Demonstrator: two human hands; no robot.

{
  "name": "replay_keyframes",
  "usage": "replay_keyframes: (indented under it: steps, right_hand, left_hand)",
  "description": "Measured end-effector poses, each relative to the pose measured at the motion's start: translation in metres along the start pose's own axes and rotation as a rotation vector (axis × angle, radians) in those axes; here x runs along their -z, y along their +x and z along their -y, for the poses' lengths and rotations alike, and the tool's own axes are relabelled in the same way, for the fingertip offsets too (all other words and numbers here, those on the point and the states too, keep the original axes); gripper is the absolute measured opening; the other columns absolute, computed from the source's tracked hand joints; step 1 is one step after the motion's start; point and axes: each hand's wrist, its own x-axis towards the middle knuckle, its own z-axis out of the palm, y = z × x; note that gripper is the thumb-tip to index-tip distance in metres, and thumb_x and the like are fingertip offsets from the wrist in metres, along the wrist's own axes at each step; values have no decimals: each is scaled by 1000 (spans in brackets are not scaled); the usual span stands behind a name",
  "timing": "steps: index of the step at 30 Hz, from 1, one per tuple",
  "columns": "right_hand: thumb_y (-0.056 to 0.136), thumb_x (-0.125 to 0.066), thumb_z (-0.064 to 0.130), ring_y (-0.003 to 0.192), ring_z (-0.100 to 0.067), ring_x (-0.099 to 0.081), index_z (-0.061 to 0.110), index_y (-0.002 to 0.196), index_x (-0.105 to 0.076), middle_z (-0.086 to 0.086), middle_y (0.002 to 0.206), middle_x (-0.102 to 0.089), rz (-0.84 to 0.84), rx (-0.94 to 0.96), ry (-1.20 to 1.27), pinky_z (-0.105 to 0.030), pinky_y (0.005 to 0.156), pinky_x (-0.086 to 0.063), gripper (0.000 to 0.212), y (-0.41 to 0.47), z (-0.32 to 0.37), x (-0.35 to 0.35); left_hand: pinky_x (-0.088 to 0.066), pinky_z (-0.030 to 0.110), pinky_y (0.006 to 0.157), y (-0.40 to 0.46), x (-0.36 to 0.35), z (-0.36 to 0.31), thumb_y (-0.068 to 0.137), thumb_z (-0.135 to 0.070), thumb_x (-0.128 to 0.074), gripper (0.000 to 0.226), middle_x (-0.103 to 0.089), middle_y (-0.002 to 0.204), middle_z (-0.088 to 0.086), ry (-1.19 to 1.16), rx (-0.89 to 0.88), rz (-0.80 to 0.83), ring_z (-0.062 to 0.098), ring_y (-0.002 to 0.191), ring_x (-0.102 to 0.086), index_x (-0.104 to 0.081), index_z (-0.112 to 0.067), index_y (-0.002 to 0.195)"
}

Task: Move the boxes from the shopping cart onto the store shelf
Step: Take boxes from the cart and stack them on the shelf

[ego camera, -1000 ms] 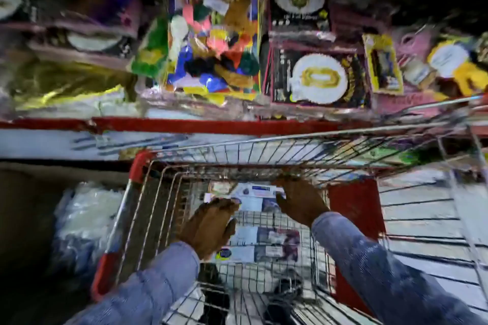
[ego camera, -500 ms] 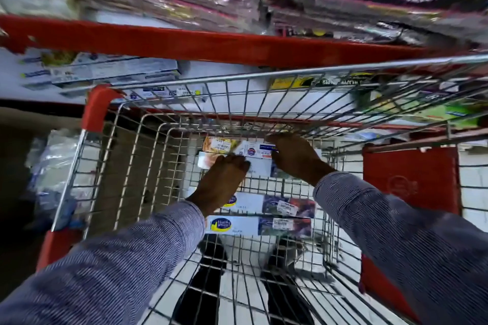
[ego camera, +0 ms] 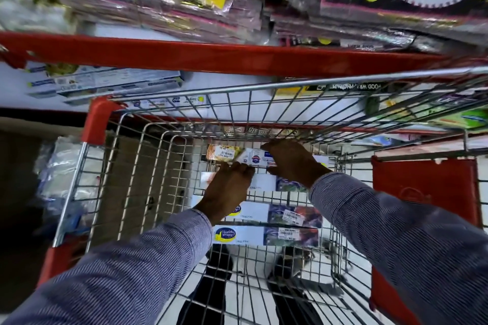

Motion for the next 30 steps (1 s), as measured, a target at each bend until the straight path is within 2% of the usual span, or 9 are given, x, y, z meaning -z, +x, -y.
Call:
replay_keyframes:
  steps: [3,6,12,16,19,21,24,27,30]
  right_hand:
    - [87,-69,23,134,-30,-47,11,142,-46,-14,143,-53,15,-15,-49,-42,111,-37,62,5,1,-3]
    - [90,-64,25,135,-27,-46,12,145,-42,-10,144,-52,-15,-20,-89,-33,110,-30,61,2,2,2]
    - [84,-70,31,122,-33,-56,13,134,-52,-14,130,-60,-110,-5,-110,-39,99,-44,56,-29,22,66]
    - [79,-73,39,115,-31,-58,14,125,-55,-12,122,-64,-172,57,-98,-37,95,-45,56,-73,48,147]
    - [80,-72,43,113,-29,-59,15,123,-59,-10,119,-67,-220,115,-123,-35,92,-45,53,-112,74,211]
    - [80,-72,43,111,-31,-61,16,121,-61,-12,117,-68,-249,147,-104,-35,88,-48,51,-142,95,265]
    - [80,-75,40,110,-30,-60,13,122,-62,-12,117,-68,-290,173,-124,-36,86,-49,51,-191,125,347]
    - [81,-74,39,99,-30,-61,9,111,-65,-12,105,-69,-375,208,-178,-38,72,-48,43,-230,148,415]
    - [80,-73,40,82,-26,-62,12,106,-67,-10,96,-71,-479,199,-238,-35,61,-40,39,-264,165,472]
  left_hand:
    - [-49,43,92,1,-2,0,84,-4,-59,49,-60,124,11,-32,-22,6,32,114,-56,-48,-9,132]
    - [-52,42,85,-2,4,-1,83,-10,-65,44,-58,125,11,-85,-19,27,32,113,-56,-51,-8,125]
    - [-50,40,93,-44,49,-1,86,-21,-69,57,-56,134,11,-224,-56,-31,34,119,-57,-48,-10,138]
    - [-51,41,100,-94,117,-1,80,-28,-79,67,-60,138,12,-382,-46,-111,32,121,-61,-52,-13,140]
    - [-52,37,101,-130,176,1,78,-37,-79,68,-61,140,4,-326,-49,-203,27,122,-62,-54,-21,139]
    - [-56,34,95,-157,224,-1,71,-38,-85,67,-66,133,0,-287,-59,-323,24,115,-66,-60,-25,131]
    - [-53,19,73,-201,302,-8,58,-50,-86,63,-77,109,-6,-246,-36,-453,15,92,-73,-70,-27,115]
    - [-49,15,74,-230,368,-12,56,-63,-69,71,-74,116,-15,-197,-3,-510,8,100,-69,-64,-36,122]
    - [-38,8,63,-252,424,-13,53,-62,-61,72,-74,109,-21,-164,4,-643,2,92,-69,-62,-42,123]
